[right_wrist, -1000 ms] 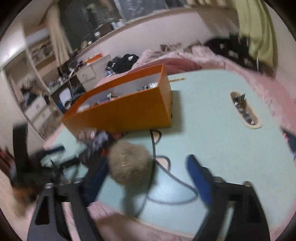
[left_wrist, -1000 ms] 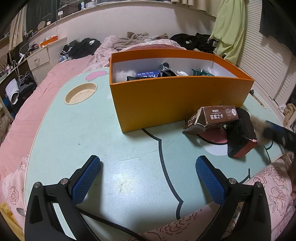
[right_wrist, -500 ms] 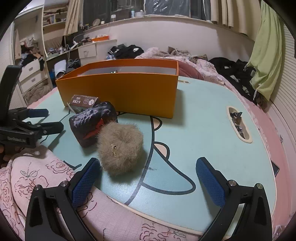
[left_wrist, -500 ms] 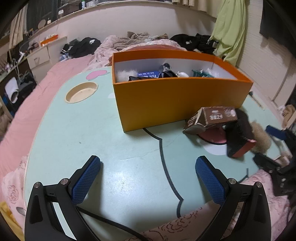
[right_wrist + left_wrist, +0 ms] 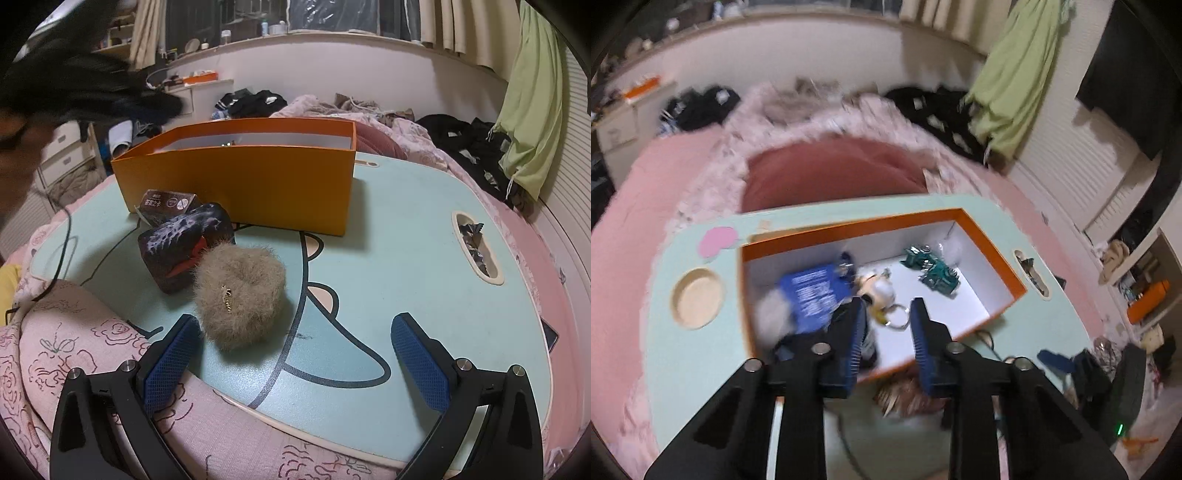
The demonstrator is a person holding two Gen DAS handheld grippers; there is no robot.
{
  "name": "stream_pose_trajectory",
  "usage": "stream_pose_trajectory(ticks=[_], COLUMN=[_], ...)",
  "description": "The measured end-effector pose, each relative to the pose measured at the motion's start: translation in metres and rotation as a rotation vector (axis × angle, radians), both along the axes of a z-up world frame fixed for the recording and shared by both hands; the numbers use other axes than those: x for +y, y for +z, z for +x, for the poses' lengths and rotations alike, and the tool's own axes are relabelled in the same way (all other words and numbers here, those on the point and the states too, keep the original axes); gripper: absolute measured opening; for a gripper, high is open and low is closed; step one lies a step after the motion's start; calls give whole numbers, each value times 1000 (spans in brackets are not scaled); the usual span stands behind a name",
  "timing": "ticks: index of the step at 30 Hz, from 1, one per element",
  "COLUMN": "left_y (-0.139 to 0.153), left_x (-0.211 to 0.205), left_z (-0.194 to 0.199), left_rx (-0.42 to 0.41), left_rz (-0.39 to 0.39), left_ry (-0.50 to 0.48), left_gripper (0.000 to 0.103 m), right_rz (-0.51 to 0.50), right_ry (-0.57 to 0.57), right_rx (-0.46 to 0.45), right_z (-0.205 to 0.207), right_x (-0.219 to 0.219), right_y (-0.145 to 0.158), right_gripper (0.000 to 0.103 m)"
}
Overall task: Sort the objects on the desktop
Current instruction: 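Reach into the box and grasp the white figurine keychain with the left gripper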
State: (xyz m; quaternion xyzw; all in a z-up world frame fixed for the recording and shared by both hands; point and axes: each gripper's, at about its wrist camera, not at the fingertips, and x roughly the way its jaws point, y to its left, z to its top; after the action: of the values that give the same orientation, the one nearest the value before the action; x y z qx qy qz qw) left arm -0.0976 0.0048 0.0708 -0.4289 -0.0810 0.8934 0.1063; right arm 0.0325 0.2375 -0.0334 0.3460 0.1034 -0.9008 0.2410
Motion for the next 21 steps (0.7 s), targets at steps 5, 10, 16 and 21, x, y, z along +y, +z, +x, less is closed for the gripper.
stream_pose_trajectory(ticks=[5, 10, 16, 21], left_y=[-23, -46, -60, -44], left_x=[30, 41, 50, 46], left_z=[-41, -62, -71, -50], left_rx=[-143, -229, -273, -207], left_rz=[-128, -221, -251, -162], left_ry=[-18, 15, 2, -22], left_gripper=[25, 36, 37, 36], right_rz=[-3, -3, -2, -3], right_ry=[-1, -1, 0, 0], right_rx=[5, 5, 5, 5], right_z=[0, 0, 0, 1], right_x=[0, 0, -2, -2], right_y=[0, 0, 1, 1], right_gripper=[103, 103, 103, 103])
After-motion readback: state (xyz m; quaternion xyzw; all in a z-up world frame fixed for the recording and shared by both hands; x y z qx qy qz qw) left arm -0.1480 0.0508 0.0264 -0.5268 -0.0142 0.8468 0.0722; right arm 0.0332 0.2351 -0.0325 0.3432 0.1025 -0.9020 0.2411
